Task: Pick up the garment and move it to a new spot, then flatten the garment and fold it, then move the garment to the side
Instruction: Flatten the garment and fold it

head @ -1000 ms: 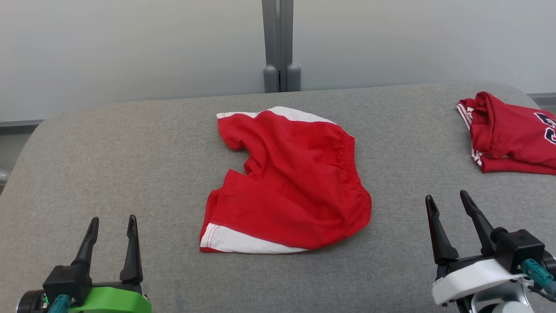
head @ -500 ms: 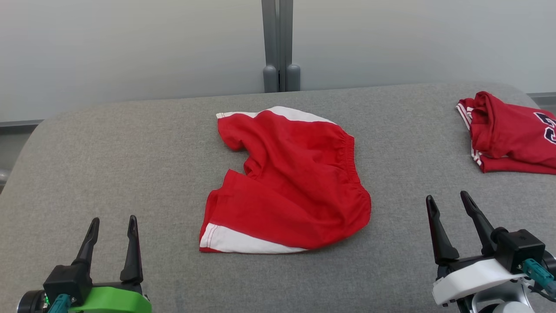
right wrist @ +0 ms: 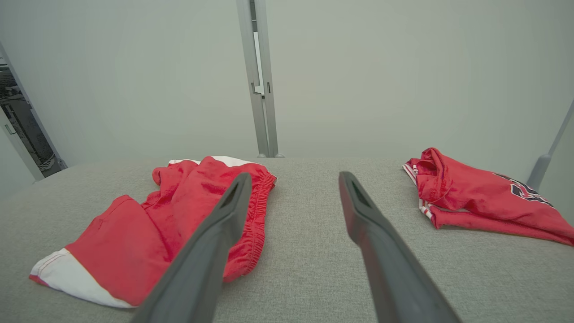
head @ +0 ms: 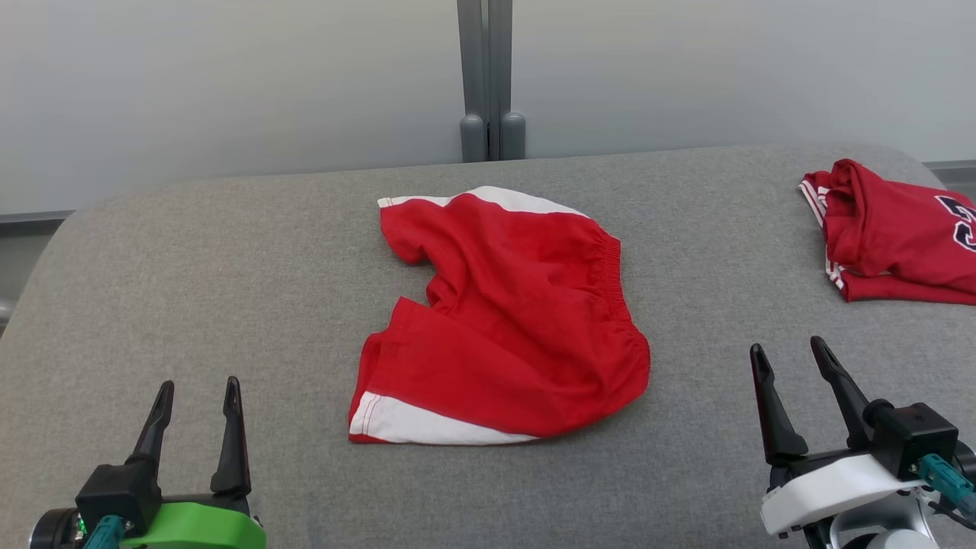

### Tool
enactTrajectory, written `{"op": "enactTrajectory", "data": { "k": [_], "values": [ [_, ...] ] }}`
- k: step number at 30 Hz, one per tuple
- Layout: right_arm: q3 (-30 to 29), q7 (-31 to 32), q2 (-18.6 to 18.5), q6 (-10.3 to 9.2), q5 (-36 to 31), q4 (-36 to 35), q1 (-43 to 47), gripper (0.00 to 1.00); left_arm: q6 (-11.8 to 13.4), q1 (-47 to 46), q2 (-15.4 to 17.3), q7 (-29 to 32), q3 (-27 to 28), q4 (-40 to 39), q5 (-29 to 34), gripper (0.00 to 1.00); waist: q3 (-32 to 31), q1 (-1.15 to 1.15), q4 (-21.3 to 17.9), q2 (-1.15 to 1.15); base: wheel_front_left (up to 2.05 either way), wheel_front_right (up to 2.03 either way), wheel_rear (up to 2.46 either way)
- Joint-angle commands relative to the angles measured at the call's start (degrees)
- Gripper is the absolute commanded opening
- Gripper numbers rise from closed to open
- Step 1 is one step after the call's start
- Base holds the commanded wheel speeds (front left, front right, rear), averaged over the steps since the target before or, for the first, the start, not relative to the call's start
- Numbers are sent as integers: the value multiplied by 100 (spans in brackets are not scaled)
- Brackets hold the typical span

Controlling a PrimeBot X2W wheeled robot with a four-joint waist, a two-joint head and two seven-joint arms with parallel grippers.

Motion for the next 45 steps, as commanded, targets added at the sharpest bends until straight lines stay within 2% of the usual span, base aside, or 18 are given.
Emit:
{"op": "enactTrajectory", "data": {
  "k": [1, 45],
  "values": [
    [-13, 14, -18, -10, -8, 6, 73, 100, 31, 28, 43, -24, 2, -14, -46, 100, 1, 0, 0, 0, 0, 0, 0],
    [-74, -23, -3, -10, -25, 169, 71, 100, 186, 59, 140, -12, -125, -83, -131, 100, 32, 0, 35, 0, 0, 0, 0]
  ]
}}
